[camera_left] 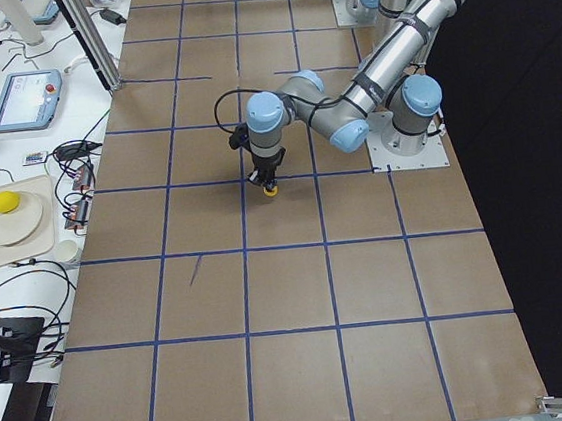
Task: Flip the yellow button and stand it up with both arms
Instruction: 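Lift the yellow button and carry it toward the right gripper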
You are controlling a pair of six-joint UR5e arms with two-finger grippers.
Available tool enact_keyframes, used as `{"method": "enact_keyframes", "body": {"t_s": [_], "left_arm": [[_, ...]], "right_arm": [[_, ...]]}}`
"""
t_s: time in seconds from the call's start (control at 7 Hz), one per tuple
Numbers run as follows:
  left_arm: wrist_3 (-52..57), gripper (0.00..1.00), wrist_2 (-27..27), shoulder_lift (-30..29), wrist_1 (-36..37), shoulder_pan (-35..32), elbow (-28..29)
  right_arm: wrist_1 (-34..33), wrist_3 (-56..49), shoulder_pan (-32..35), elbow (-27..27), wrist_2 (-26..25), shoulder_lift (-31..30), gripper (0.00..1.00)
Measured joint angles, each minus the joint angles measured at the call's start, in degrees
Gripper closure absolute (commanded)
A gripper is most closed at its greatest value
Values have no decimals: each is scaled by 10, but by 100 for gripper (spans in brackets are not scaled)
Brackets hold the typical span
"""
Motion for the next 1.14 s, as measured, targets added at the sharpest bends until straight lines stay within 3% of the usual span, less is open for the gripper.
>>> {"method": "enact_keyframes", "body": {"t_s": [0.29, 0.57, 1.14], "left_arm": [[-122, 87, -75, 23, -142, -88, 64], [-249, 89, -202, 35, -228, -184, 102], [-524, 92, -485, 70, -263, -283, 97]], "right_arm": [[2, 89, -21, 0, 111, 0, 0], [-2, 184, -26, 0, 206, 1, 0], [-6, 317, -40, 0, 351, 1, 0]]}}
